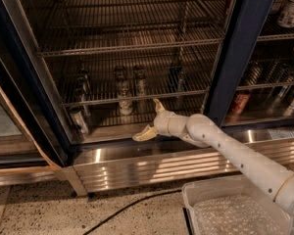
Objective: Pick 7up can from bottom shelf of fridge
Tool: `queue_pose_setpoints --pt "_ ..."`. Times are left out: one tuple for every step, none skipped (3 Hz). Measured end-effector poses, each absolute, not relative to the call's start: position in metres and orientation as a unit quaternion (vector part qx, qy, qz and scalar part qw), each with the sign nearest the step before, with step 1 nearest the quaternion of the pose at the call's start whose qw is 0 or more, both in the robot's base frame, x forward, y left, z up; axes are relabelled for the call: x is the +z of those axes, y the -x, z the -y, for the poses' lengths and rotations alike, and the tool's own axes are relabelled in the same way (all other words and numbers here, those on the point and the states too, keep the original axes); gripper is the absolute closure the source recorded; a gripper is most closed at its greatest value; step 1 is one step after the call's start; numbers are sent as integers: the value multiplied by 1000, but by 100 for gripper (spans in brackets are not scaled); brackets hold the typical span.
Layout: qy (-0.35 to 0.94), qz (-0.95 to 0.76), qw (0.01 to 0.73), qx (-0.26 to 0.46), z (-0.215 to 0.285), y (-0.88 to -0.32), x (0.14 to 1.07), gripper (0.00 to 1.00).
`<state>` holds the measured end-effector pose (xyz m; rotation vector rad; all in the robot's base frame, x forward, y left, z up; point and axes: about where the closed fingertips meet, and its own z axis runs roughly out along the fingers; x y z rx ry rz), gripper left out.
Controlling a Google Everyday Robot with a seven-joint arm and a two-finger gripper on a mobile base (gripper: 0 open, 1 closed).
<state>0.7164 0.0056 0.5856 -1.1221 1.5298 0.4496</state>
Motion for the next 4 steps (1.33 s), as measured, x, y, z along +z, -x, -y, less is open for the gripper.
queue_pose_setpoints --pt "460 -641 582 197 -22 -728 578 0" --pt "432 -643 603 189 -37 -749 568 0" --pt "403 -648 620 184 -47 -768 563 0" --pt "371 -650 641 171 -67 -801 582 0"
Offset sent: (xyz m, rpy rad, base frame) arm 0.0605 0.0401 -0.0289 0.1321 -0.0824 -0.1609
